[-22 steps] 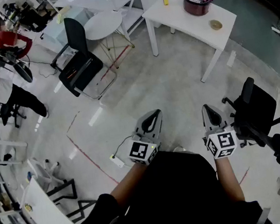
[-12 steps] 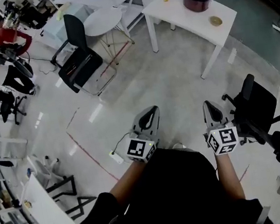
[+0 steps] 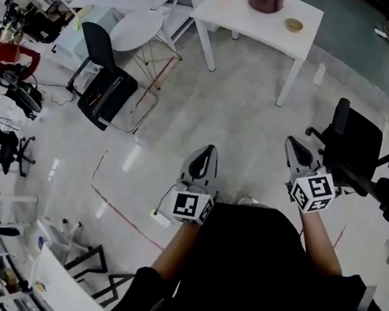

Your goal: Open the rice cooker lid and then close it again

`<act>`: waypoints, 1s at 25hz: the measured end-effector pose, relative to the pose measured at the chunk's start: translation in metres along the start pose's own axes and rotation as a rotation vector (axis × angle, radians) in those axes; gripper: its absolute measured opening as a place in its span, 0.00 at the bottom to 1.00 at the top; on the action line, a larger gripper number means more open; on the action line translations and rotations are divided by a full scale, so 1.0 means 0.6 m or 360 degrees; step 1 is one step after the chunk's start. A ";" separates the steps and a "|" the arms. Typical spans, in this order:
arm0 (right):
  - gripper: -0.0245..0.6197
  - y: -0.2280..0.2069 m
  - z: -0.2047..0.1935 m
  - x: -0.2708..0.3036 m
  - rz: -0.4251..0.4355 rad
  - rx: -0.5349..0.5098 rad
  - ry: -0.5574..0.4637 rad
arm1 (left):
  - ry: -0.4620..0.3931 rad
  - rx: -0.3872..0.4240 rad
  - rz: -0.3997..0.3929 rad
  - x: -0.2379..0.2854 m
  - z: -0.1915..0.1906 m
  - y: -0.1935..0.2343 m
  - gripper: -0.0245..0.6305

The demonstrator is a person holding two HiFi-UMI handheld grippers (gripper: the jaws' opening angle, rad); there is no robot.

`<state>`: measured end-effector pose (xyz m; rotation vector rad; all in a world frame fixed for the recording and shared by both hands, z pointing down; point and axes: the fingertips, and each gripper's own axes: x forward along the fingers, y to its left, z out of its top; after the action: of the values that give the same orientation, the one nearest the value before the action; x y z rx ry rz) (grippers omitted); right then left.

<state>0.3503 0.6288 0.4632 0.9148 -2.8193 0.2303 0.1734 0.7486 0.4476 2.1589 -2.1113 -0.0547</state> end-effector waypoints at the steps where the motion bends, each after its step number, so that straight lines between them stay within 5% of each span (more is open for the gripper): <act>1: 0.04 -0.004 -0.001 -0.002 -0.0007 0.0000 -0.0001 | -0.0010 0.0000 -0.0002 0.001 0.002 0.000 0.04; 9: 0.06 -0.023 -0.014 -0.003 -0.0003 -0.0003 0.0054 | -0.0057 0.0017 0.0049 0.001 0.014 0.022 0.05; 11: 0.28 -0.033 -0.012 -0.003 -0.0033 0.0009 0.0034 | -0.0069 0.0017 0.0067 0.002 0.015 0.031 0.08; 14: 0.40 -0.051 -0.015 -0.009 -0.0095 0.0033 0.0023 | -0.0066 0.0018 0.0127 -0.005 0.007 0.047 0.21; 17: 0.42 -0.070 -0.012 -0.018 -0.0148 0.0044 0.0015 | -0.0060 -0.0014 0.0151 -0.006 0.004 0.053 0.33; 25: 0.42 -0.075 -0.034 -0.001 -0.0140 0.0076 0.0082 | -0.0025 -0.0044 0.0108 0.021 -0.004 0.062 0.38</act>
<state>0.3797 0.5969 0.4872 1.0251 -2.7303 0.3063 0.1369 0.7357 0.4547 2.0766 -2.1775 -0.0939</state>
